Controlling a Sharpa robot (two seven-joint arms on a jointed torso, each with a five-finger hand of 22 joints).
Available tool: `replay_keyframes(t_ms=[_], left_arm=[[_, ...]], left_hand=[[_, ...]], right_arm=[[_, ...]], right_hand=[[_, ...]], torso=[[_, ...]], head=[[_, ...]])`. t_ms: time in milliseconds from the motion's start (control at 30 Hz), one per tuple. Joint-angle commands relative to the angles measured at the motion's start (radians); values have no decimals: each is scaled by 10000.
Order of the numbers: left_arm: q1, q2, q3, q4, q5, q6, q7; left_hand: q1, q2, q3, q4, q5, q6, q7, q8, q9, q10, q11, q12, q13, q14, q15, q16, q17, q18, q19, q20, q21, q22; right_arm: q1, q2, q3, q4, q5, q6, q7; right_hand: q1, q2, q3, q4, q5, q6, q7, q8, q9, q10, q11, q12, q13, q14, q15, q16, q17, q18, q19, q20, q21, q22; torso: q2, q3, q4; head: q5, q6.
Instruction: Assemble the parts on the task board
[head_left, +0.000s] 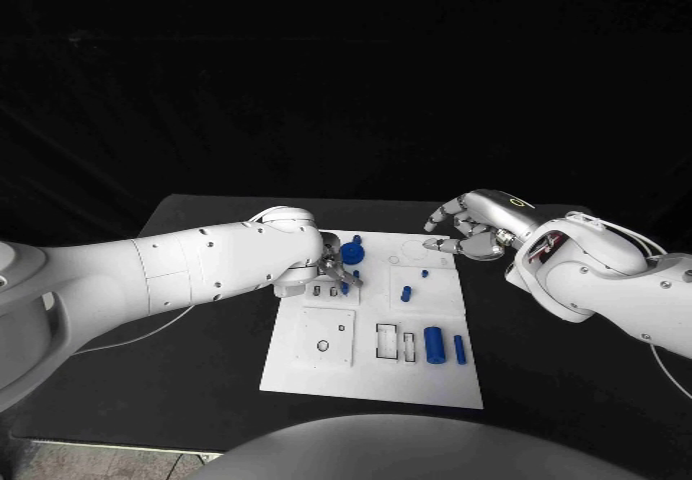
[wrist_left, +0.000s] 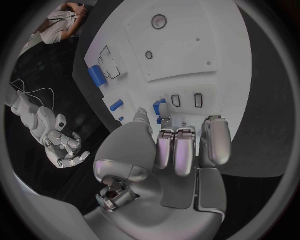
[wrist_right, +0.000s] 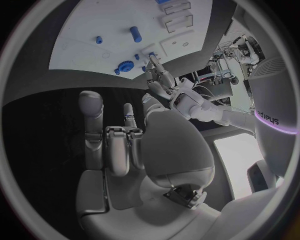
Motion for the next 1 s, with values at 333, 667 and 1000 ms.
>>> replay_keyframes(t_ms=[333, 667, 1000], left_arm=[[-76, 35, 6, -67, 104, 222, 42], [-87, 30, 6, -113, 70, 148, 137], [-92, 93, 6, -246, 81, 146, 200]], left_hand=[[275, -24, 217, -127, 245, 173, -16, -230, 121, 1064, -42, 23, 2601, 1032, -21, 24, 2634, -20, -92, -5, -72, 441], [410, -46, 386, -239, 482, 156, -21, -361, 283, 1064, -47, 23, 2601, 1032, -25, 24, 2634, -6, -144, -5, -120, 408], [384, -48, 413, -217, 522, 147, -10, -407, 326, 1064, -41, 23, 2601, 1032, -22, 24, 2634, 8, -200, -4, -155, 362]], right_arm=[[-29, -38, 2, -18, -18, 188, -78], [-45, -42, 2, -23, 0, 230, -82], [-52, -65, 2, -24, 46, 321, -132]], right_hand=[[4, 98, -5, -38, 67, 87, 17, 65, 14, 1031, 66, 39, 2629, 834, 70, -45, 1773, 28, -5, 13, -76, -14], [4, 98, -5, -38, 67, 87, 17, 65, 14, 1031, 66, 39, 2629, 834, 70, -45, 1773, 28, -5, 13, -76, -14], [2, 109, -4, -37, 70, 99, 19, 67, 16, 1031, 73, 39, 2629, 829, 76, -59, 1756, 32, -15, 16, -110, -27]], torso=[[-15, -8, 6], [-25, -10, 13], [-31, -8, 12]], head=[[5, 1], [-6, 1], [-23, 1]])
